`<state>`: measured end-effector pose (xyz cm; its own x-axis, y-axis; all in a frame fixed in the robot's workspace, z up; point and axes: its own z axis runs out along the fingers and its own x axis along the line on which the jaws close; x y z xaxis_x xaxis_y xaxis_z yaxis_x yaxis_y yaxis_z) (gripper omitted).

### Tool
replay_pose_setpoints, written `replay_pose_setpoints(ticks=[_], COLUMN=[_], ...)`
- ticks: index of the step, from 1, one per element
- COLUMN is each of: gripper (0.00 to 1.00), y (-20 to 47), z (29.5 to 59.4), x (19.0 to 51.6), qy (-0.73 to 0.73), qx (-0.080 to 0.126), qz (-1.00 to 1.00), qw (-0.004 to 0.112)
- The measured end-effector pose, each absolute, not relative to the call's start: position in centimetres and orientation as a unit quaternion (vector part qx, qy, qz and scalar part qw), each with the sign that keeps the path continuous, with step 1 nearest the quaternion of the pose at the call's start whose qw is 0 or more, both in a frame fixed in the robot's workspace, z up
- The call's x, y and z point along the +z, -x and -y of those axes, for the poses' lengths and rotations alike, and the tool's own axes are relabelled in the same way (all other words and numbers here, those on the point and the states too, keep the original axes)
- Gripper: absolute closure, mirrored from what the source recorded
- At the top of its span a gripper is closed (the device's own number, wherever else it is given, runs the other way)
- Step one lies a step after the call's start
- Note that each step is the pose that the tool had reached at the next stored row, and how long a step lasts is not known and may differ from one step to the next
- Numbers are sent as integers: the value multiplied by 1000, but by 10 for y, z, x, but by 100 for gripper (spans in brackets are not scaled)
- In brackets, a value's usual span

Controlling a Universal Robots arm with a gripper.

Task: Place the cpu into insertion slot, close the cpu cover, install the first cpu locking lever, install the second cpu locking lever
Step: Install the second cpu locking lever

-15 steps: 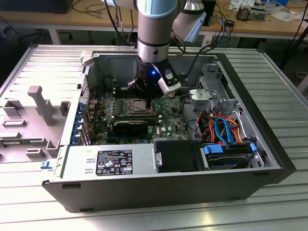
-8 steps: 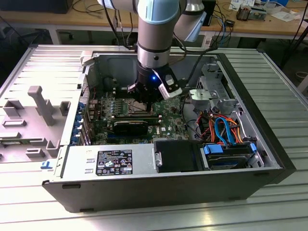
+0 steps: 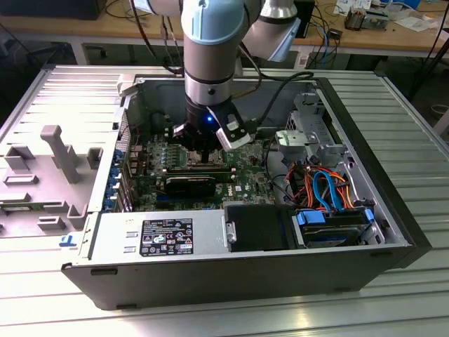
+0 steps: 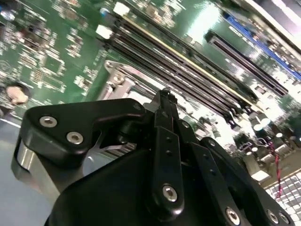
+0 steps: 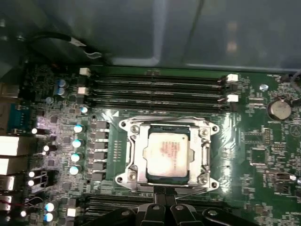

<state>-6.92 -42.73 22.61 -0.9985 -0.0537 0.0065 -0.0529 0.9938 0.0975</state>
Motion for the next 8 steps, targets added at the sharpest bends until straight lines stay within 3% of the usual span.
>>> replay_pose_setpoints(ticks=[8], gripper=[89], y=[86], z=[434], x=[223], qy=[-27], qx=[-49], qz=[998], qw=[5])
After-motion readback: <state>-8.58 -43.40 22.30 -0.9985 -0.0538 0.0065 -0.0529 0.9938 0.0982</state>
